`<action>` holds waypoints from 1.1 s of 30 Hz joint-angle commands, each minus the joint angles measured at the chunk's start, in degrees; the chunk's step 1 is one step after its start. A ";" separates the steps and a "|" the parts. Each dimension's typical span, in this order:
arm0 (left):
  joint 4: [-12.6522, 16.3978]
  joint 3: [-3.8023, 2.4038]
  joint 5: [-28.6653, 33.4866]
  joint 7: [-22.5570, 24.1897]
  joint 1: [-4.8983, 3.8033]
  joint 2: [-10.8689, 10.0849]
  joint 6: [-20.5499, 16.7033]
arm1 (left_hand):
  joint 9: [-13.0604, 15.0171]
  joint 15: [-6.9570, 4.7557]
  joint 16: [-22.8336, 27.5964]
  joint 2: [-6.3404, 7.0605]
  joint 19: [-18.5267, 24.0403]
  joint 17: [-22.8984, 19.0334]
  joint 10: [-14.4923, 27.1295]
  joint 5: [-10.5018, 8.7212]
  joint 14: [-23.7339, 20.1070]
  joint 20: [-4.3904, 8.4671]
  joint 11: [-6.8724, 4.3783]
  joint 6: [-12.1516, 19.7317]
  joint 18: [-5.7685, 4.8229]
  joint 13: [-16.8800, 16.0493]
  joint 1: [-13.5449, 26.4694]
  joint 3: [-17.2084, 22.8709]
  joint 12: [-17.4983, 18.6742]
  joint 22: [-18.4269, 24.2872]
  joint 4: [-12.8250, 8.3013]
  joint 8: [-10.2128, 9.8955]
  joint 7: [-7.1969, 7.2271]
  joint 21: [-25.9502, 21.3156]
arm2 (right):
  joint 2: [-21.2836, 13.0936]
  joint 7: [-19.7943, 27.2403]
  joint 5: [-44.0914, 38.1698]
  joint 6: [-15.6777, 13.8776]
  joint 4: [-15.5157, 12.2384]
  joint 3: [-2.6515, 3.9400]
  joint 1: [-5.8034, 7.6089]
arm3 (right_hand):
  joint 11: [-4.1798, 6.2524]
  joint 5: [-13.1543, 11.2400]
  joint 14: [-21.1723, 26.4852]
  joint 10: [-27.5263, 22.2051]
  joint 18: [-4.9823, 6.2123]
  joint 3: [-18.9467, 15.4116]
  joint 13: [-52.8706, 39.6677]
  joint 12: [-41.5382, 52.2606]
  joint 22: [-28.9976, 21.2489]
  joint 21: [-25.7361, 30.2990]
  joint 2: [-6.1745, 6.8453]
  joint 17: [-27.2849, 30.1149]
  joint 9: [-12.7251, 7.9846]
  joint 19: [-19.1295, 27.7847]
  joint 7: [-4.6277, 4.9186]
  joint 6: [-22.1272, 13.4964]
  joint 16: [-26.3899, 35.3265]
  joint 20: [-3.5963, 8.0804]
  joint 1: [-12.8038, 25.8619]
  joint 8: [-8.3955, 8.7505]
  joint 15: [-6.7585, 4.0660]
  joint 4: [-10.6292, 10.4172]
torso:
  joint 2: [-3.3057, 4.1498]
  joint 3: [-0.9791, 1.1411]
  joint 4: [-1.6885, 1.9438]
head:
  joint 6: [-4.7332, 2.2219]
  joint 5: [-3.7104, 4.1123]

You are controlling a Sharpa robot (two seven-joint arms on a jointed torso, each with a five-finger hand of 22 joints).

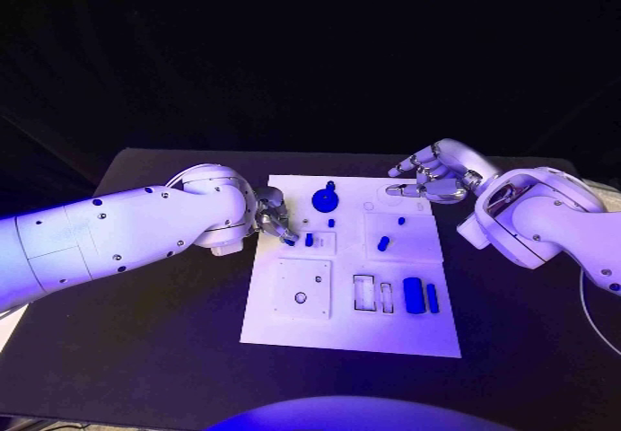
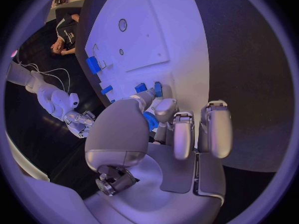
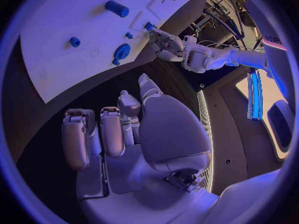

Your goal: Assemble the parts on the task board

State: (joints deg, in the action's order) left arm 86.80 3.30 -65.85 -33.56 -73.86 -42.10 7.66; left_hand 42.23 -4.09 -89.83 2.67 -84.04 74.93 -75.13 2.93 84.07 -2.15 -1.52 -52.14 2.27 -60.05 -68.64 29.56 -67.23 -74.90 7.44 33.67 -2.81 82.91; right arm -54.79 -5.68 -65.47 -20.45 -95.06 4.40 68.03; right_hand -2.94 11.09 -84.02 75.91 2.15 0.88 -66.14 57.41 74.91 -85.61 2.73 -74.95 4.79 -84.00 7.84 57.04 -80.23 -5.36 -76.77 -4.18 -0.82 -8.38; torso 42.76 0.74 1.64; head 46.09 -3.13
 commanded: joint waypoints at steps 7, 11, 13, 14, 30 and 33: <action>-0.56 0.37 0.30 -2.19 0.44 0.51 2.51 | 0.08 -0.60 -0.17 1.40 -1.44 15.07 -0.73 0.27 5.93 0.45 -0.22 -0.68 -0.08 -0.14 0.47 4.81 -0.45 -6.80 -4.27 0.69 0.70 0.47 | -0.02 0.10 -0.23 0.69 -0.20 0.00 -0.06 | -0.06 0.33 -3.11 -0.40 0.05 -0.39 0.05 -0.24 6.22 0.29 -0.20 -1.75 0.08 0.07 0.21 0.15 0.33 0.25 0.18 0.23 -0.39 -0.08 | -0.01 0.05 -0.01 | 0.18 -0.06; -0.66 0.38 0.46 -2.33 0.44 0.58 3.13 | -0.16 -0.80 -0.17 3.23 -1.58 15.07 -1.09 0.42 5.93 0.58 -0.49 -1.55 -0.12 -0.29 2.71 4.33 -0.59 -7.03 -3.73 0.80 1.06 0.62 | -0.09 0.08 -0.23 0.74 -0.30 -0.01 -0.06 | -0.06 0.33 -3.11 -0.40 0.05 -0.39 0.05 -0.24 6.22 0.29 -0.20 -1.75 0.08 0.07 0.21 0.15 0.33 0.25 0.18 0.23 -0.39 -0.08 | 0.01 0.07 -0.04 | 0.29 -0.06; -0.72 0.38 0.49 -2.39 0.44 0.59 3.41 | -0.27 -0.88 -0.17 3.85 -1.62 15.07 -1.25 0.44 5.93 0.66 -0.59 -1.95 -0.14 -0.40 3.64 3.98 -0.69 -7.11 -3.44 0.84 1.18 0.66 | -0.11 0.07 -0.23 0.76 -0.33 -0.01 -0.06 | -0.06 0.33 -3.11 -0.40 0.05 -0.39 0.05 -0.24 6.22 0.29 -0.20 -1.75 0.08 0.07 0.21 0.15 0.33 0.25 0.18 0.23 -0.39 -0.08 | 0.01 0.05 0.00 | 0.30 -0.02; -0.75 0.38 0.50 -2.41 0.44 0.60 3.52 | -0.31 -0.92 -0.17 4.05 -1.64 15.07 -1.33 0.44 5.93 0.69 -0.64 -2.12 -0.15 -0.46 3.98 3.83 -0.74 -7.14 -3.34 0.87 1.23 0.68 | -0.12 0.08 -0.23 0.76 -0.35 -0.01 -0.06 | -0.06 0.33 -3.11 -0.40 0.05 -0.39 0.05 -0.24 6.22 0.29 -0.20 -1.75 0.08 0.07 0.21 0.15 0.33 0.25 0.18 0.23 -0.39 -0.08 | -0.01 0.05 -0.01 | 0.31 -0.01; -0.92 0.38 0.54 -2.55 0.43 0.75 3.40 | -0.46 -1.22 -0.17 4.68 -1.93 15.07 -2.31 0.50 5.93 0.96 -1.04 -3.59 -0.27 -1.49 6.09 2.76 -1.61 -7.65 -2.60 1.34 1.73 1.03 | -0.24 0.15 -0.22 0.84 -0.55 0.00 -0.06 | -0.06 0.35 -3.11 -0.42 0.07 -0.62 0.15 -0.33 6.13 0.35 -0.29 -1.70 0.09 0.12 0.21 0.17 0.40 0.25 0.22 0.23 -0.40 -0.21 | 0.03 0.05 -0.02 | 0.55 0.18; -0.94 0.38 0.54 -2.54 0.43 0.80 3.09 | -0.51 -1.26 -0.17 4.70 -2.00 15.07 -2.46 0.50 5.93 1.01 -1.08 -3.78 -0.30 -1.60 6.65 2.48 -1.70 -7.76 -2.30 1.37 1.77 1.11 | -0.27 0.13 -0.22 0.84 -0.58 0.00 -0.06 | -0.06 0.35 -3.11 -0.42 0.07 -0.62 0.15 -0.33 6.13 0.35 -0.29 -1.70 0.09 0.12 0.21 0.17 0.40 0.25 0.22 0.23 -0.40 -0.21 | 0.03 0.07 -0.04 | 0.50 0.18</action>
State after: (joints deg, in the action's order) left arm 85.88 3.28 -65.80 -35.02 -73.90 -41.38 8.31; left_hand 41.75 -4.92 -89.83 7.43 -83.84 74.92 -77.19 3.28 84.08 -1.54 -2.77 -55.69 2.27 -61.60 -62.41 32.37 -68.55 -74.95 5.07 34.83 -0.89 83.66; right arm -55.05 -5.68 -65.46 -20.32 -95.53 4.40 68.01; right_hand -2.94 11.09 -84.03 75.91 2.15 0.56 -66.04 57.41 74.94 -85.61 2.73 -74.92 4.79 -84.00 7.84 57.04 -80.23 -5.35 -76.77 -4.18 -0.82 -8.70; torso 42.76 0.77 1.60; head 46.63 -2.94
